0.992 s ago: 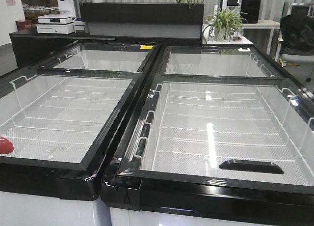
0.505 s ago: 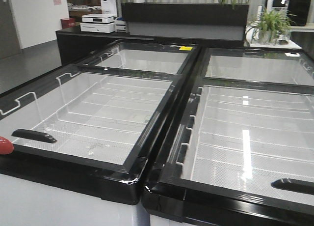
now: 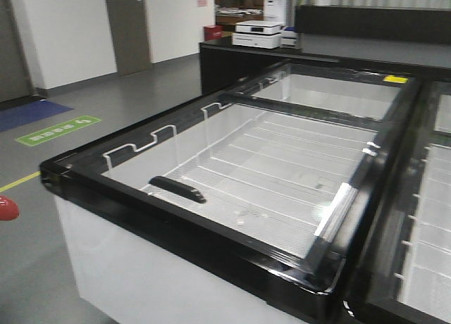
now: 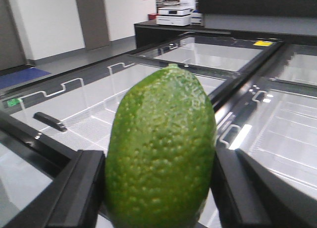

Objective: Pick snacks and fruit into basket
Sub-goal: 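Turn and drive up facing the other robot and its basket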

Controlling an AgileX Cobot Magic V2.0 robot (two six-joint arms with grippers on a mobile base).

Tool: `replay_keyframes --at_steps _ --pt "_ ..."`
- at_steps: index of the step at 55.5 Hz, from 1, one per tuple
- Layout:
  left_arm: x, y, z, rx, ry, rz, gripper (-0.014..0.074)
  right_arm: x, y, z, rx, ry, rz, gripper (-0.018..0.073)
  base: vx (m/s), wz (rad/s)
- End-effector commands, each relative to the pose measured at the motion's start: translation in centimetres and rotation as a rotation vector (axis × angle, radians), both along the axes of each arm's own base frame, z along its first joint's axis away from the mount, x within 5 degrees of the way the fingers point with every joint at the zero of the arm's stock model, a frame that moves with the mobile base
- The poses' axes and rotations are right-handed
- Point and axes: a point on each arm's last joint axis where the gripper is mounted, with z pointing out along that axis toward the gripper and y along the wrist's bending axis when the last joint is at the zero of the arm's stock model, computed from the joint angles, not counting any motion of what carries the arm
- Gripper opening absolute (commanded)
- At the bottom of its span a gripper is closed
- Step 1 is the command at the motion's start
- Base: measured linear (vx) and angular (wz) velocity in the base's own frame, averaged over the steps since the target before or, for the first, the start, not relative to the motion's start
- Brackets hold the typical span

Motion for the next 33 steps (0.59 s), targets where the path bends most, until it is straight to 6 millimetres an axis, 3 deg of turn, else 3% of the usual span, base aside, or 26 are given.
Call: replay_keyframes --at_steps 1,33 --pt "0.19 -0.01 1.46 -0.036 -0.097 0.018 -0.0003 0.06 0.05 1.50 -0.028 -0.100 0.005 -0.0004 0.10 0.72" --pt "0.19 -0.01 1.46 -0.036 -0.097 0.018 -0.0003 0.06 0.05 1.50 -0.028 -0.100 0.005 -0.0004 0.11 0.74"
